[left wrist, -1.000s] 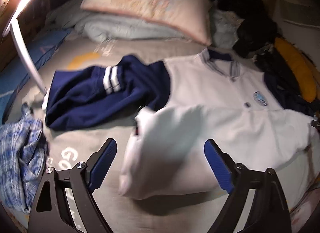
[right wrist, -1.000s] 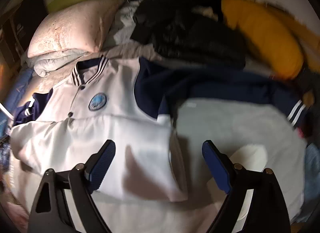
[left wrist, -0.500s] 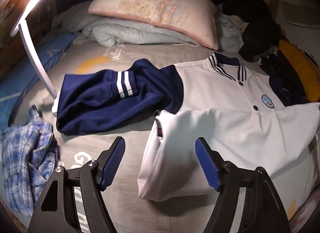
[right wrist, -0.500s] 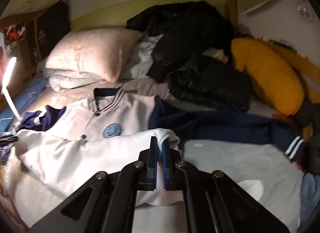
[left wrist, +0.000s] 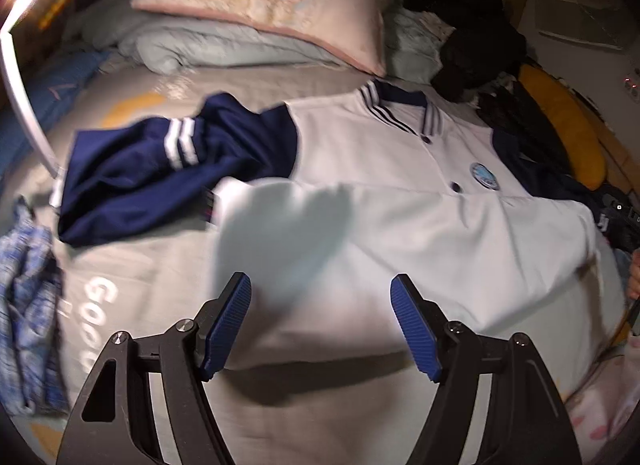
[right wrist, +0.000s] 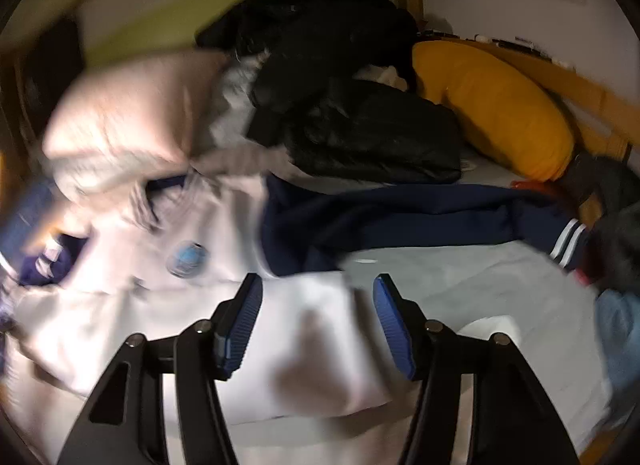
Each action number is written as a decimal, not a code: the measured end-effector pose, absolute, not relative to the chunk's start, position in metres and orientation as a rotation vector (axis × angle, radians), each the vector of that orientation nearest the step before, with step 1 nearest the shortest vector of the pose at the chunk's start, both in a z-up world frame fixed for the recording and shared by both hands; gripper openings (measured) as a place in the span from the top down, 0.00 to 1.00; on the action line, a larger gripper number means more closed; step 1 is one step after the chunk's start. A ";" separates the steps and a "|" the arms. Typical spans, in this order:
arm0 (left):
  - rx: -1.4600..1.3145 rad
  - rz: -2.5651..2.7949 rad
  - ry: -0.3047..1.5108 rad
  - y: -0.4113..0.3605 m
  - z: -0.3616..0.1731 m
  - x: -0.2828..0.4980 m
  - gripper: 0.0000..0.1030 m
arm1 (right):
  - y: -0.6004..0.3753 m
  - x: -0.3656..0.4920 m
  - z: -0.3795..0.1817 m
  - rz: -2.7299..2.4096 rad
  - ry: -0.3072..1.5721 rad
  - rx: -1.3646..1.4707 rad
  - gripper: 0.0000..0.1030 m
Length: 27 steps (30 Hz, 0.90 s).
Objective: Fold large clothes
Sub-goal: 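Grasp the jacket body edge with the right tool and fold it inward, then release the jacket and lift both tools away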
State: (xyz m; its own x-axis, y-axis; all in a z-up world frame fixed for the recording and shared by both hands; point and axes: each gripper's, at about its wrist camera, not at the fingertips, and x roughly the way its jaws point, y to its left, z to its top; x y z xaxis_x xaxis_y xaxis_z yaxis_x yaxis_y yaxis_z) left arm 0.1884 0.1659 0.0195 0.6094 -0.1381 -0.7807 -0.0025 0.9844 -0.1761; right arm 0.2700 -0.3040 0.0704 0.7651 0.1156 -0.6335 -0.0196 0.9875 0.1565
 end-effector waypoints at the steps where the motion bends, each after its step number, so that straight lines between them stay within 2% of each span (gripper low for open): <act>1: -0.166 -0.088 0.922 0.161 0.019 0.190 0.31 | -0.298 0.269 0.069 0.145 0.721 0.156 0.32; 4: -0.138 -0.105 0.937 0.146 0.014 0.191 0.31 | -0.273 0.276 0.051 0.277 0.820 0.117 0.31; 6: -0.118 -0.102 0.954 0.139 0.009 0.193 0.31 | -0.257 0.285 0.031 0.304 0.900 0.056 0.34; 8: -0.094 -0.080 0.978 0.134 0.002 0.197 0.31 | -0.247 0.295 0.010 0.280 0.970 -0.007 0.57; 9: -0.089 -0.066 0.995 0.134 -0.003 0.199 0.31 | -0.246 0.298 0.003 0.271 0.994 -0.029 0.60; 11: -0.085 -0.027 1.047 0.134 -0.017 0.204 0.31 | -0.241 0.307 -0.018 0.224 1.079 -0.109 0.75; 15: -0.060 0.004 1.138 0.137 -0.048 0.207 0.28 | -0.248 0.299 -0.026 0.225 1.117 -0.113 0.75; 18: -0.068 -0.005 1.127 0.140 -0.047 0.202 0.27 | -0.253 0.289 -0.023 0.253 1.169 -0.078 0.75; 23: -0.090 0.000 1.131 0.143 -0.046 0.200 0.27 | -0.260 0.293 -0.024 0.288 1.150 -0.017 0.76; 27: -0.091 0.005 1.098 0.139 -0.038 0.201 0.29 | -0.260 0.312 -0.024 0.239 1.062 0.032 0.84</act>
